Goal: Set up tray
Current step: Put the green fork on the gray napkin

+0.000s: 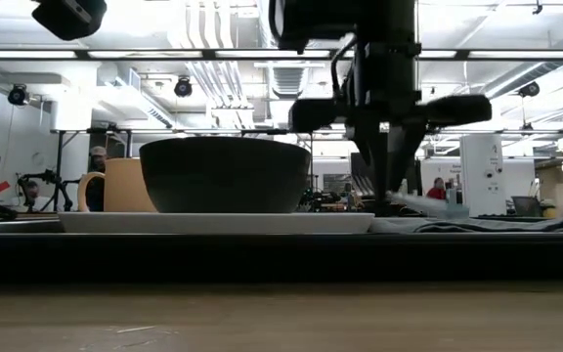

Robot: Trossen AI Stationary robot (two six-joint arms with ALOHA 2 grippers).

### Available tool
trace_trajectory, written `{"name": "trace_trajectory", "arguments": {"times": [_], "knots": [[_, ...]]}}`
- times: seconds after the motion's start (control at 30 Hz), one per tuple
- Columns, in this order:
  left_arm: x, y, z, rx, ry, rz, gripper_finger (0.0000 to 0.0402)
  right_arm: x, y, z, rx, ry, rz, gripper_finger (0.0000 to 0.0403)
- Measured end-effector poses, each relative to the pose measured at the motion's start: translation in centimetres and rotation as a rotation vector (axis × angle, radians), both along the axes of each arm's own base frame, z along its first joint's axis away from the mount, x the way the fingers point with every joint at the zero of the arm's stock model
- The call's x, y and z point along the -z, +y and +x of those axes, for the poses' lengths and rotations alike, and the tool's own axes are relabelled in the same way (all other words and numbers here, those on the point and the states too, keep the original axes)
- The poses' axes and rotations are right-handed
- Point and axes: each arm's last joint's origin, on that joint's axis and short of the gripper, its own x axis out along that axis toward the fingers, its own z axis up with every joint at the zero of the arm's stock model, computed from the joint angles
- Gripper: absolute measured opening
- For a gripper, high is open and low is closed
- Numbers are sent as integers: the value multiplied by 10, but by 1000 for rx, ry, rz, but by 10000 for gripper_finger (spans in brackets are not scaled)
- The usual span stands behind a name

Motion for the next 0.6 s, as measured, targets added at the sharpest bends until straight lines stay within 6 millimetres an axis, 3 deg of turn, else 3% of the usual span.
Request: {"name": "trace_trajectory", "arguments": {"times": [0.33,0.6], "knots": [[1,-1,0,27,8,0,23,36,-4,11,-46,32,71,11],[1,-1,0,34,10,-1,23,29,-4,14,-84,15,58,51]]}}
